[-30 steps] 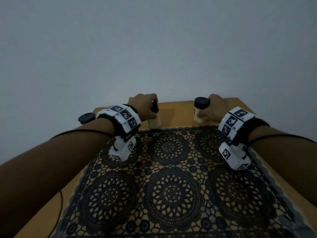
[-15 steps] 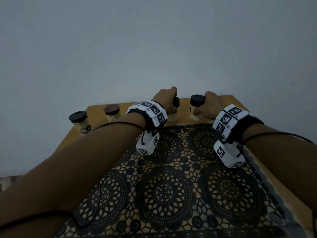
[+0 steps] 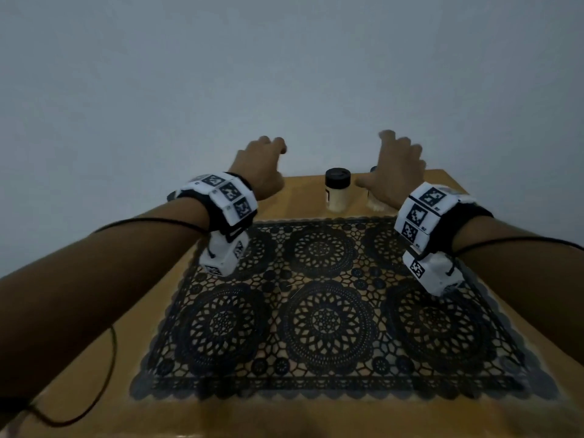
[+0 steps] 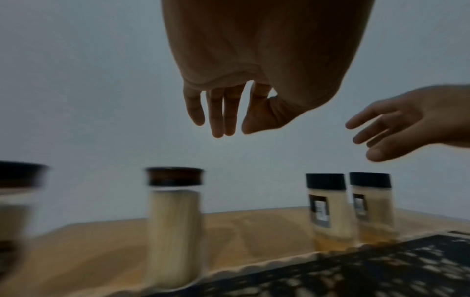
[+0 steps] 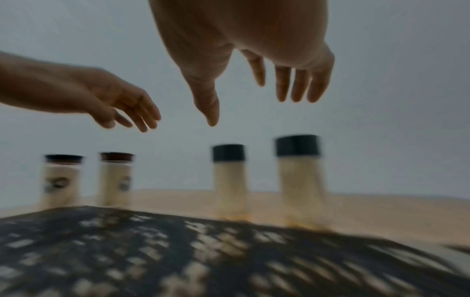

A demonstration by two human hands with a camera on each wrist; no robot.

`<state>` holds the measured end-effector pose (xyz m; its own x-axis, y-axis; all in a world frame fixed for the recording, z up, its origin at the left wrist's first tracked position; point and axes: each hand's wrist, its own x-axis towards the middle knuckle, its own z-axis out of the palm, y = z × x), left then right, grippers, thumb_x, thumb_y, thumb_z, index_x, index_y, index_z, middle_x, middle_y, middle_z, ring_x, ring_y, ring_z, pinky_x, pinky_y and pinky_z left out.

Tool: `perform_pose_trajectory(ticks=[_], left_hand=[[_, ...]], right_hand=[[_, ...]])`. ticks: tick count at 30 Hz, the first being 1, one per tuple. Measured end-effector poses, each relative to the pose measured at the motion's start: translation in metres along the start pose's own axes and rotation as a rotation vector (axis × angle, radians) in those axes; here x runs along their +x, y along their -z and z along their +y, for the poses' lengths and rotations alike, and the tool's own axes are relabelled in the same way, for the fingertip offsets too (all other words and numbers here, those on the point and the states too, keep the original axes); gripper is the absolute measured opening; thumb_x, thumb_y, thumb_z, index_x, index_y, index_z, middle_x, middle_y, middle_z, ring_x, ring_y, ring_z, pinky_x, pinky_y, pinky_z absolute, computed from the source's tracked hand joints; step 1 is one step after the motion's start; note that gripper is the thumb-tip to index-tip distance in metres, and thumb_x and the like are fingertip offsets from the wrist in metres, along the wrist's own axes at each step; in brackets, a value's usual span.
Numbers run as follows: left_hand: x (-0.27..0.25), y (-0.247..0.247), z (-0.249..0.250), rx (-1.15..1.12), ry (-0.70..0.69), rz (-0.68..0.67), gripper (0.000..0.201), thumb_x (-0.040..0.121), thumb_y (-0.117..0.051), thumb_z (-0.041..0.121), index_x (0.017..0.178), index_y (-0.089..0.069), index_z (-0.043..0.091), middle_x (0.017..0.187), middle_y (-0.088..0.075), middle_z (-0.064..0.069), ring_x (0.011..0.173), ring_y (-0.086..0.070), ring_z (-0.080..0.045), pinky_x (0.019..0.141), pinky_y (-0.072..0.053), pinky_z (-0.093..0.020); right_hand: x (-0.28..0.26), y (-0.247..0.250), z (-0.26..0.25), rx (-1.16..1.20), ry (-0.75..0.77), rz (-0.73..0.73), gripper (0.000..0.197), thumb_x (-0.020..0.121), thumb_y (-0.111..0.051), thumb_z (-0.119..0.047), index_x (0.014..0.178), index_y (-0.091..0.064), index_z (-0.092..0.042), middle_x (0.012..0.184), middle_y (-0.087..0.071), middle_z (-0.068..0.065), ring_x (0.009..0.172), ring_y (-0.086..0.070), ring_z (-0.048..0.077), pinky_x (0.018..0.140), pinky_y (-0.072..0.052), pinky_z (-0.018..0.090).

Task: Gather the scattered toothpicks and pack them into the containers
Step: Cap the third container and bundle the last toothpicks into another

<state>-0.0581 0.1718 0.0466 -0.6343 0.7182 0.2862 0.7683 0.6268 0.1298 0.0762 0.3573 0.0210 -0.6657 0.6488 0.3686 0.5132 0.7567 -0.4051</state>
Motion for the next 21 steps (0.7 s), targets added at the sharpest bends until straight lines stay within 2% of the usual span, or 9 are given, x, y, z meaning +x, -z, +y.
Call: perform_pose_trajectory(ticks=[2,4,5,7,10,13,15,18,21], left_hand=[[-0.014,0.011,-0.028,0.094,0.076,-0.005,0.051,0.085,-0.058,0.013,0.134,-0.043,0.012,0.132,-0.044,-0.017,0.119,-0.042,-0.036,0.095,-0.042,-0.048],[-0.026,0.017,-0.054,0.177,0.173,-0.044,0.052,0.088,-0.062,0.030,0.133,-0.043,0.014,0.134,-0.042,-0.017,0.122,-0.039,-0.038,0.094,-0.041,-0.050],[-0.031,0.019,-0.066,0.200,0.225,-0.075,0.053,0.088,-0.062,0.034,0.133,-0.043,0.015,0.134,-0.040,-0.017,0.122,-0.038,-0.038,0.094,-0.041,-0.051],[-0.037,0.018,-0.087,0.220,0.313,-0.142,0.054,0.086,-0.062,0.027,0.134,-0.042,0.016,0.134,-0.038,-0.018,0.120,-0.039,-0.039,0.094,-0.043,-0.052],[-0.040,0.012,-0.110,0.194,0.355,-0.223,0.057,0.085,-0.062,0.022,0.137,-0.041,0.018,0.131,-0.040,-0.018,0.112,-0.047,-0.037,0.085,-0.047,-0.044],[-0.039,0.002,-0.120,0.177,0.346,-0.230,0.053,0.084,-0.063,0.018,0.134,-0.045,0.017,0.126,-0.049,-0.016,0.105,-0.053,-0.034,0.079,-0.049,-0.039],[-0.038,-0.001,-0.122,0.159,0.348,-0.201,0.045,0.083,-0.063,0.014,0.127,-0.051,0.013,0.119,-0.053,-0.015,0.099,-0.055,-0.033,0.077,-0.050,-0.039],[-0.036,-0.001,-0.127,0.121,0.359,-0.206,0.032,0.083,-0.062,0.007,0.115,-0.056,0.007,0.110,-0.056,-0.014,0.093,-0.055,-0.032,0.072,-0.048,-0.036],[-0.035,-0.001,-0.127,0.112,0.333,-0.212,0.031,0.083,-0.062,0.006,0.113,-0.057,0.007,0.107,-0.058,-0.013,0.090,-0.054,-0.029,0.069,-0.045,-0.033]], right_hand=[[-0.004,-0.001,-0.029,0.075,0.125,-0.022,0.076,0.077,-0.076,-0.037,0.138,-0.038,-0.012,0.136,-0.043,0.017,0.124,-0.038,0.037,0.098,-0.039,0.048],[-0.007,-0.008,-0.056,0.147,0.232,-0.097,0.067,0.080,-0.075,-0.033,0.134,-0.042,-0.011,0.133,-0.045,0.016,0.122,-0.042,0.034,0.097,-0.042,0.045],[-0.008,-0.014,-0.069,0.174,0.273,-0.137,0.064,0.081,-0.075,-0.032,0.132,-0.044,-0.010,0.132,-0.047,0.016,0.119,-0.045,0.033,0.096,-0.044,0.043],[-0.010,-0.026,-0.094,0.213,0.334,-0.207,0.059,0.082,-0.075,-0.029,0.130,-0.046,-0.009,0.129,-0.051,0.015,0.115,-0.050,0.030,0.092,-0.044,0.037],[-0.013,-0.048,-0.123,0.247,0.382,-0.292,0.059,0.083,-0.074,-0.025,0.132,-0.046,-0.010,0.128,-0.053,0.013,0.115,-0.050,0.028,0.089,-0.044,0.034],[-0.010,-0.071,-0.142,0.236,0.430,-0.385,0.066,0.083,-0.074,-0.026,0.140,-0.043,-0.015,0.142,-0.048,0.008,0.126,-0.046,0.027,0.098,-0.041,0.035],[-0.007,-0.081,-0.149,0.242,0.452,-0.436,0.068,0.082,-0.076,-0.028,0.141,-0.044,-0.018,0.147,-0.045,0.004,0.131,-0.043,0.026,0.101,-0.038,0.032],[-0.006,-0.091,-0.160,0.207,0.485,-0.447,0.064,0.079,-0.078,-0.026,0.136,-0.050,-0.016,0.139,-0.052,0.005,0.123,-0.049,0.025,0.091,-0.037,0.026],[-0.008,-0.097,-0.168,0.259,0.429,-0.417,0.055,0.078,-0.079,-0.024,0.125,-0.053,-0.015,0.125,-0.058,0.008,0.109,-0.055,0.026,0.080,-0.044,0.028]])
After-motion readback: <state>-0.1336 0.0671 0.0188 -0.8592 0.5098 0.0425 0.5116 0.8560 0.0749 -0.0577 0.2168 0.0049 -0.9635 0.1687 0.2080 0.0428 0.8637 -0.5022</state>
